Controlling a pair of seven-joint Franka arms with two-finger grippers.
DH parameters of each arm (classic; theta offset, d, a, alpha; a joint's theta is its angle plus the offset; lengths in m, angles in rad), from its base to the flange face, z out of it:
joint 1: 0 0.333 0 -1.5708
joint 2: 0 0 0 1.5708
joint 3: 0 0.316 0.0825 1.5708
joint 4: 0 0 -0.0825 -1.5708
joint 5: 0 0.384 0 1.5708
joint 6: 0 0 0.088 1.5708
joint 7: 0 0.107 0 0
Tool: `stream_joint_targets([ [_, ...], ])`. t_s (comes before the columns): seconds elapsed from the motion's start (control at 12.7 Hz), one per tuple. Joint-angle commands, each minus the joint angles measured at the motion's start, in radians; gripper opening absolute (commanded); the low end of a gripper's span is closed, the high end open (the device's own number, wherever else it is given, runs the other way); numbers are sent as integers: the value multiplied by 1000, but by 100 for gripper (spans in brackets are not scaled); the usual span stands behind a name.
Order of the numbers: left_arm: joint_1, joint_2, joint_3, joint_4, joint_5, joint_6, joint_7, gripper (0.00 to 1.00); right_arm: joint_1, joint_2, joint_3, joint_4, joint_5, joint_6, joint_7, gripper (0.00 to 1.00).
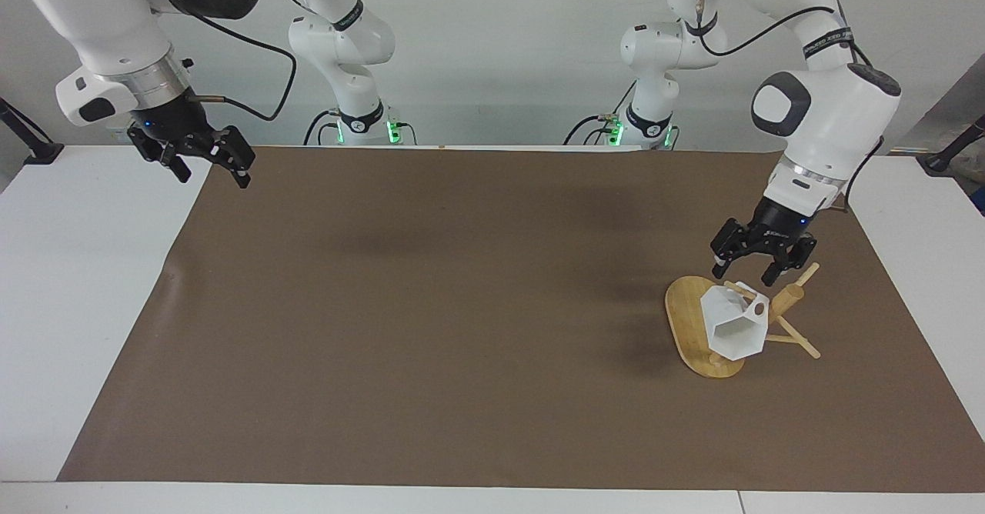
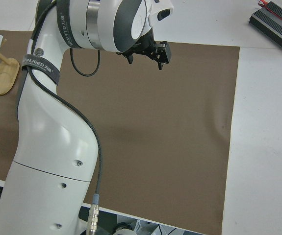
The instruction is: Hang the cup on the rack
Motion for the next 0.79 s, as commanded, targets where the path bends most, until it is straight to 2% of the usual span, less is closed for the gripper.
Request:
stream_joint_targets([
  [0.0,23,-46,-2,57,42,-165,-14,100,-4,-21,1,-30,1,12,-14,100],
  [0.16,25,-50,2,117,63,-276,-15,100,-4,-27,1,-33,1,10,-13,100],
  [0.31,26,-29,1,246,113,-406,-58,100,-2,-27,1,-35,1,3,-14,100],
  [0.71,21,64,-4,465,152,-624,-103,100,-2,-27,1,-35,1,1,-14,100],
])
